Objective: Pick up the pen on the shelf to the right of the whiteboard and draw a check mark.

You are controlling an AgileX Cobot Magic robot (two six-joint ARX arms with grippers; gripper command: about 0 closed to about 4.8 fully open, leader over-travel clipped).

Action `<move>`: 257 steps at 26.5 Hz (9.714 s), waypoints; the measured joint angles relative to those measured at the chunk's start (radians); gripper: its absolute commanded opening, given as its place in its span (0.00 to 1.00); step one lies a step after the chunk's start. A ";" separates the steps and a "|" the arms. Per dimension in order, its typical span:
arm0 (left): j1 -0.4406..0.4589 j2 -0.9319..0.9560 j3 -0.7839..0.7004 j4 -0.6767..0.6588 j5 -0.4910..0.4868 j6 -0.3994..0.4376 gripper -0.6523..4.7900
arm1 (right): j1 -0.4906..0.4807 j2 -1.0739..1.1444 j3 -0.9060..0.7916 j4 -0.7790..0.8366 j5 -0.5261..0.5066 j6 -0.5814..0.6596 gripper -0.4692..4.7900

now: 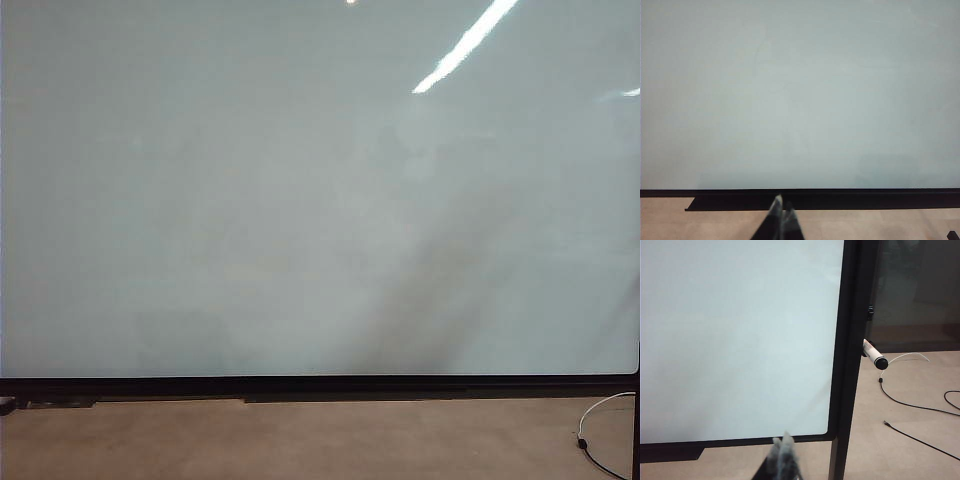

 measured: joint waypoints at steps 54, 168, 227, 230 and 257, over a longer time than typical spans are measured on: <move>0.000 0.000 0.000 0.000 0.000 0.000 0.11 | 0.000 0.000 0.077 -0.026 -0.023 -0.016 0.54; 0.000 0.000 0.000 0.000 0.000 0.000 0.11 | -0.489 1.925 0.615 1.359 -0.637 0.007 0.78; 0.000 0.000 0.000 0.000 0.000 0.000 0.11 | -0.472 2.011 0.720 1.363 -0.704 0.109 0.52; 0.000 0.000 0.000 0.000 0.000 0.000 0.11 | -0.476 2.011 0.720 1.363 -0.707 0.109 0.52; 0.000 0.000 0.000 0.000 0.000 0.000 0.11 | -0.496 2.011 0.721 1.362 -0.733 0.109 0.48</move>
